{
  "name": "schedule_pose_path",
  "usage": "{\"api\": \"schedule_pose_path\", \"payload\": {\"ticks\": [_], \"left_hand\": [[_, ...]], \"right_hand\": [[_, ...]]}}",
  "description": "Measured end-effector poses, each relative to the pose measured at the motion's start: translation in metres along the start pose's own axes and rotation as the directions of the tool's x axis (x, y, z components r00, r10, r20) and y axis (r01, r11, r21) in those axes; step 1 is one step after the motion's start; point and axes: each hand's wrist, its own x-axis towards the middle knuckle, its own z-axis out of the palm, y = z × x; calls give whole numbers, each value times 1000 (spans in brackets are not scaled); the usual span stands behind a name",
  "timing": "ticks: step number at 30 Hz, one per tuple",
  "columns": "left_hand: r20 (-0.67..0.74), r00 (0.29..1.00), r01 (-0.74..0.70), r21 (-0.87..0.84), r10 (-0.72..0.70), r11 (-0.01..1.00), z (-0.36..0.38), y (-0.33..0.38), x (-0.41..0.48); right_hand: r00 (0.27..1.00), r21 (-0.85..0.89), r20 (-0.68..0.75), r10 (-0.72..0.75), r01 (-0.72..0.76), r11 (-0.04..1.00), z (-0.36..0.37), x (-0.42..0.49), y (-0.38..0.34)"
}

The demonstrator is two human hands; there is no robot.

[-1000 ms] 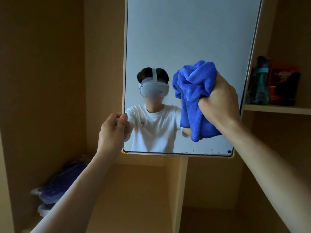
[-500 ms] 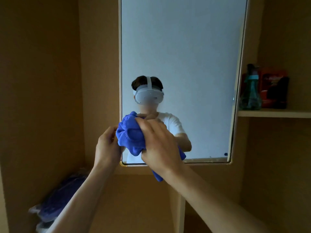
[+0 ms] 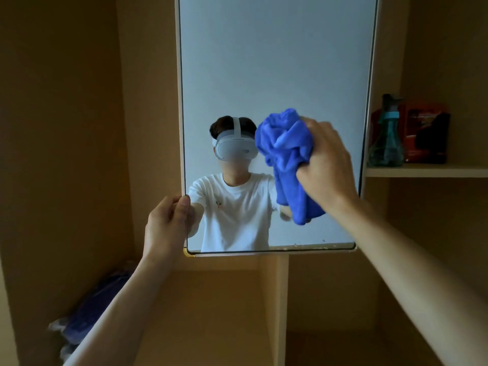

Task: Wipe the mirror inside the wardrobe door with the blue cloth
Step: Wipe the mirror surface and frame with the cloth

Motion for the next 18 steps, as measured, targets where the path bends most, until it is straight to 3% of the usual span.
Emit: {"api": "schedule_pose_path", "payload": {"ticks": [3, 8, 12, 18], "left_hand": [[10, 1000, -3, 18, 3, 1000, 0, 0, 2], [15, 1000, 4, 30, -5, 1000, 4, 4, 5], [17, 1000, 2, 37, -3, 999, 5, 6, 5], [2, 1000, 0, 12, 0, 1000, 6, 6, 2]], "right_hand": [[999, 23, -39, 18, -17, 1000, -7, 13, 11], [999, -36, 31, -29, 30, 999, -2, 11, 2], [979, -125, 166, -119, 140, 982, 4, 11, -14], [926, -128, 233, -297, 332, 935, 17, -11, -21]]}}
